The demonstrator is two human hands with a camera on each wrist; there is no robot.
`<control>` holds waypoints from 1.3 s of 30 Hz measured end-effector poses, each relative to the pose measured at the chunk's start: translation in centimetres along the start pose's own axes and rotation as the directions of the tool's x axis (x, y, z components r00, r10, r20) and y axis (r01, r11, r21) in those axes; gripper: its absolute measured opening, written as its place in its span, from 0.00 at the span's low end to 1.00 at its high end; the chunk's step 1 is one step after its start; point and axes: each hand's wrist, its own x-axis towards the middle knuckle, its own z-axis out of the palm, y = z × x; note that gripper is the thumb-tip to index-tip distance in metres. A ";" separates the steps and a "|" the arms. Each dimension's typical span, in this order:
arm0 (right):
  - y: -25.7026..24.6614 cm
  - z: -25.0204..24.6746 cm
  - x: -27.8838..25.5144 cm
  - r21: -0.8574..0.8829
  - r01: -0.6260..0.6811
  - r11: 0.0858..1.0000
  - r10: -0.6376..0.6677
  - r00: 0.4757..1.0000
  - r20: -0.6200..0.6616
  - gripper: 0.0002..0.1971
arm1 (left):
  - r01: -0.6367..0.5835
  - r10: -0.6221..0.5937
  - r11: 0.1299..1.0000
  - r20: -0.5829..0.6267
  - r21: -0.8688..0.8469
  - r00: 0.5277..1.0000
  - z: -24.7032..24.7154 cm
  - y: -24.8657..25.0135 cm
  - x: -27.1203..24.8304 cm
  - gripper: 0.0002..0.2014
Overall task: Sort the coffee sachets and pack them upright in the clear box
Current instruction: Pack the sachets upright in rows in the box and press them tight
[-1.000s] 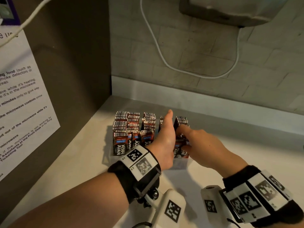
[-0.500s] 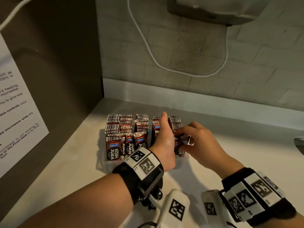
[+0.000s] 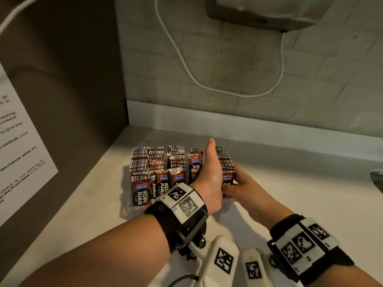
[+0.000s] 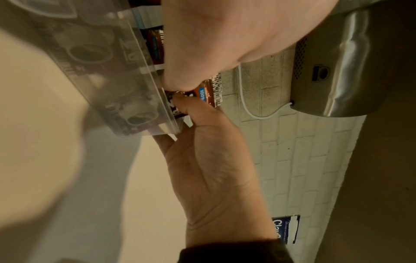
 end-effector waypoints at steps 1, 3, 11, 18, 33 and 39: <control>0.3 -0.1 0.0 -0.008 0.010 1.000 -0.010 1.000 -0.011 0.36 | -0.015 0.015 1.000 0.001 -0.005 1.000 -0.1 -0.1 0.0 0.48; 0.5 -0.3 0.0 -0.025 0.010 1.000 -0.010 1.000 -0.017 0.38 | -0.013 0.013 1.000 0.003 -0.024 1.000 -0.2 -0.3 0.2 0.43; -1.2 -0.8 1.6 -0.178 -0.127 0.976 0.149 0.982 0.119 0.44 | 0.021 -0.021 1.000 -0.006 -0.016 1.000 -0.1 0.2 0.8 0.41; -1.2 -1.0 1.6 -0.167 -0.130 0.977 0.151 0.981 0.122 0.42 | 0.006 -0.006 1.000 -0.009 -0.018 1.000 -0.2 0.2 0.9 0.42; -9.5 1.3 2.8 -0.740 0.173 0.650 -0.361 0.927 -0.100 0.35 | -0.203 0.204 0.974 0.006 0.101 0.979 -4.6 5.1 -5.6 0.19; -9.1 5.6 4.1 -0.990 0.137 0.018 -0.064 0.989 0.135 0.58 | -0.395 0.393 0.918 -0.226 0.040 0.891 -7.5 6.9 -5.9 0.09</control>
